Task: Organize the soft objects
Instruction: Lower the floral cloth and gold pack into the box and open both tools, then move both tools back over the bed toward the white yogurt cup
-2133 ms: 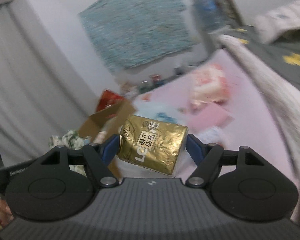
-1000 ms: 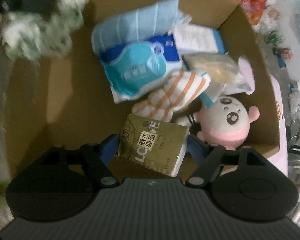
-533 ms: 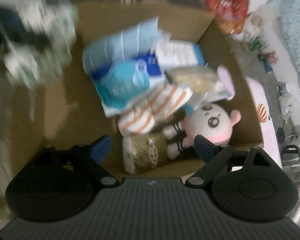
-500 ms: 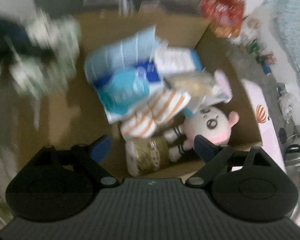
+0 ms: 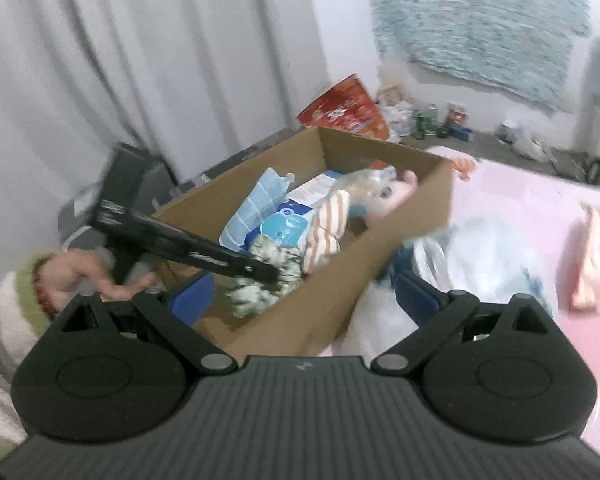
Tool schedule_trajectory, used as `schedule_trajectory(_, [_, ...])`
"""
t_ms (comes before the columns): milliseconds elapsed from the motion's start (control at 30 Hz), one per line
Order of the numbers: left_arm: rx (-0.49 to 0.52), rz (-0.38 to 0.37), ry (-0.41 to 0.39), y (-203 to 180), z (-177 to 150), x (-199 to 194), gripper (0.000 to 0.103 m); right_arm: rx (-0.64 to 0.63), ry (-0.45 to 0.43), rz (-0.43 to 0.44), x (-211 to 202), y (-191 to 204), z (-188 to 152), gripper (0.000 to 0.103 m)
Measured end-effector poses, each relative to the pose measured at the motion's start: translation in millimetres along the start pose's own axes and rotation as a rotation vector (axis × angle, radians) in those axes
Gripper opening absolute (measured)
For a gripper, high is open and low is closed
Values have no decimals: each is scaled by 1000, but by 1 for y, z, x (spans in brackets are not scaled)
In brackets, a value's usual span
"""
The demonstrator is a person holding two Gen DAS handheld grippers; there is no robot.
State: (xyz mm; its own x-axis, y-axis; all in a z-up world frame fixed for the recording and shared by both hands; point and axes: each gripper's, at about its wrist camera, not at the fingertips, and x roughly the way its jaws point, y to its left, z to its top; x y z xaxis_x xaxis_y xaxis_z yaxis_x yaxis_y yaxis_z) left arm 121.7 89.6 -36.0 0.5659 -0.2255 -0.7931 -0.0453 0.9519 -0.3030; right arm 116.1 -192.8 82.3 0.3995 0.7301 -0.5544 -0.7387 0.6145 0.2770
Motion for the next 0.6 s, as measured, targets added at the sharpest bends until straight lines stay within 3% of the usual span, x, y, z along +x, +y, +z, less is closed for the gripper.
schedule_trajectory(133, [-37, 4, 7, 0, -1, 11, 45, 121, -67, -24, -28, -14, -34, 99])
schedule_trajectory(367, [-69, 39, -81, -2, -2, -13, 57, 346, -129, -84, -56, -47, -95, 99])
schedule_trajectory(600, [13, 94, -274, -32, -16, -69, 76, 589, -214, -170, -74, -87, -149, 99])
